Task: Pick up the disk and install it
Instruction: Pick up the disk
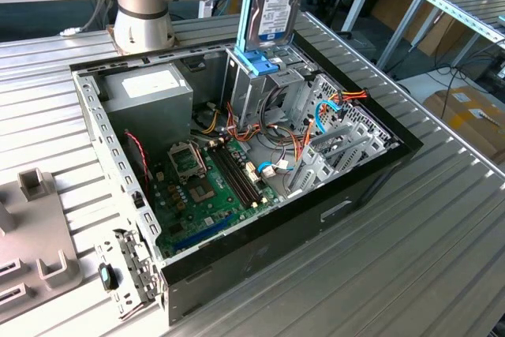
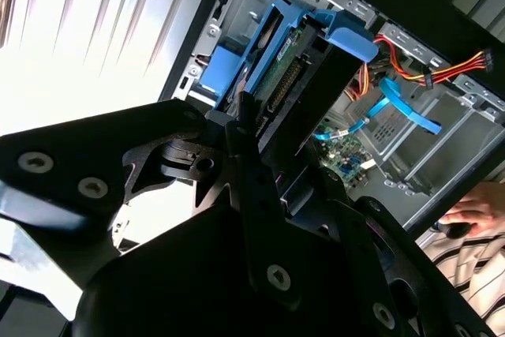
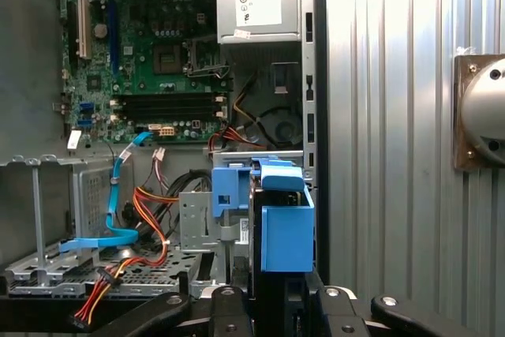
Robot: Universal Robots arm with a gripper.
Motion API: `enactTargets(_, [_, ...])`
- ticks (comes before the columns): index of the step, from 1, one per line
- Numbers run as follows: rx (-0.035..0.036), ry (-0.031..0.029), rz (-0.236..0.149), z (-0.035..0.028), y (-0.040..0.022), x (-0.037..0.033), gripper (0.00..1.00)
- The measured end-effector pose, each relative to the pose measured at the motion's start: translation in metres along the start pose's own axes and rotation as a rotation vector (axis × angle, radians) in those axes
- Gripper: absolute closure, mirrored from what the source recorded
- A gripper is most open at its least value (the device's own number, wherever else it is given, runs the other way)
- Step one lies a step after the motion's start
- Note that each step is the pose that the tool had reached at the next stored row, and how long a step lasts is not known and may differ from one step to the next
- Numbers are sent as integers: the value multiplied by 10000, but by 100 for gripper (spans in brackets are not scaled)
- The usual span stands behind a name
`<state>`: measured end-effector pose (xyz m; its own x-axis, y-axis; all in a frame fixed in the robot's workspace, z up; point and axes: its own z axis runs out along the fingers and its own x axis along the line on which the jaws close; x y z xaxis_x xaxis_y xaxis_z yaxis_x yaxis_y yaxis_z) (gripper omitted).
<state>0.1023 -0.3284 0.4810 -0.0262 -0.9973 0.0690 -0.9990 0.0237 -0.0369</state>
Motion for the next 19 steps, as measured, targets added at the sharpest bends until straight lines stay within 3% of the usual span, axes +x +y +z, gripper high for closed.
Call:
enactTargets(2, [0, -2, 0, 2, -31, -2, 65])
enactTargets(8, [-1, 1, 0, 1, -33, 8, 65])
enactTargets(19, [0, 0, 1, 9, -38, 110, 65])
